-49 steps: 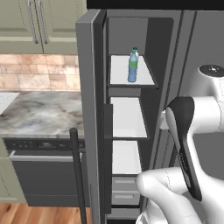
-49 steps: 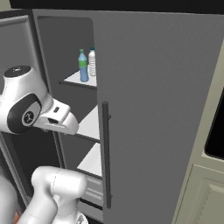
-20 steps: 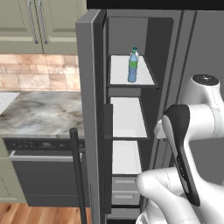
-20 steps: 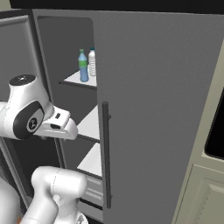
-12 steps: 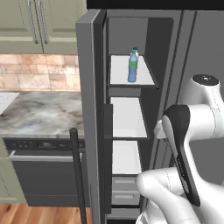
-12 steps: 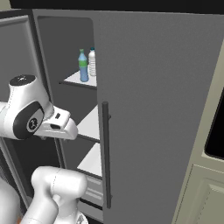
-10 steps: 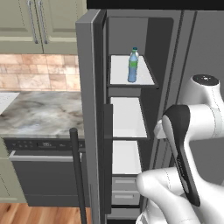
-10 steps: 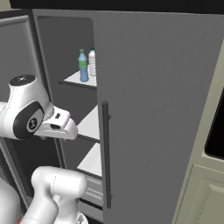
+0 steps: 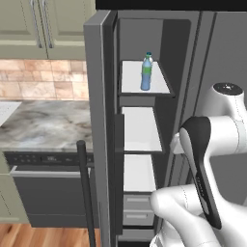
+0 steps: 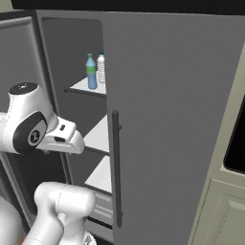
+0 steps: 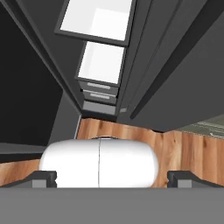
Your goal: Take the bottled waters from the counter and place them in the freezer to freeze. Close the freezer door after placing the bottles.
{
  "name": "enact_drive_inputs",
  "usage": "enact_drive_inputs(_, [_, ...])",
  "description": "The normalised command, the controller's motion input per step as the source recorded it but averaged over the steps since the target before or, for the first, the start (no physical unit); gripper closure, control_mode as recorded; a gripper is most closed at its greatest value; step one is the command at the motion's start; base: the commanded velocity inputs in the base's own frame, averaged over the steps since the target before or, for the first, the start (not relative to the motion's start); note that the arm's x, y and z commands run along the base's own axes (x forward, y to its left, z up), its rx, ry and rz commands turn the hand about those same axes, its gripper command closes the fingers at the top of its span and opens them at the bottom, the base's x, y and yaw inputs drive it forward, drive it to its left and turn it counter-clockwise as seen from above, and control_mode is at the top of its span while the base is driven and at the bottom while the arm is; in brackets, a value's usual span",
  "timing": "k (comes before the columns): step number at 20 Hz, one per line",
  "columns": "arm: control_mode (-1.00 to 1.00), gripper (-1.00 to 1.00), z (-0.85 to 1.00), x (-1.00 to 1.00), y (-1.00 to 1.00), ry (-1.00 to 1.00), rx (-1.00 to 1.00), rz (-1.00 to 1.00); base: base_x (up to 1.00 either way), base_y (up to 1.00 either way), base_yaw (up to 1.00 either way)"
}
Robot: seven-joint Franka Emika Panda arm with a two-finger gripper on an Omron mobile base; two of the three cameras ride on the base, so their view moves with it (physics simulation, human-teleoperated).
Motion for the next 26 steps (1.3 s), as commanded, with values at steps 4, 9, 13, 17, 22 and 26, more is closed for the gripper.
enact_drive_inputs(4, [1.0, -1.0, 0.0, 0.0, 0.0, 0.0, 0.0, 0.0, -0.43, 0.0, 0.0])
enact_drive_inputs(9, [1.0, -1.0, 0.0, 0.0, 0.0, 0.0, 0.0, 0.0, -0.49, 0.0, -0.01])
enact_drive_inputs(13, [1.0, -1.0, 0.0, 0.0, 0.0, 0.0, 0.0, 0.0, -0.49, 0.0, -0.01])
enact_drive_inputs(17, [1.0, -1.0, 0.0, 0.0, 0.0, 0.0, 0.0, 0.0, -0.5, 0.0, 0.0])
enact_drive_inputs(22, [1.0, -1.0, 0.0, 0.0, 0.0, 0.0, 0.0, 0.0, -0.46, 0.02, 0.0])
enact_drive_inputs(26, [1.0, -1.0, 0.0, 0.0, 0.0, 0.0, 0.0, 0.0, -0.42, 0.07, -0.01])
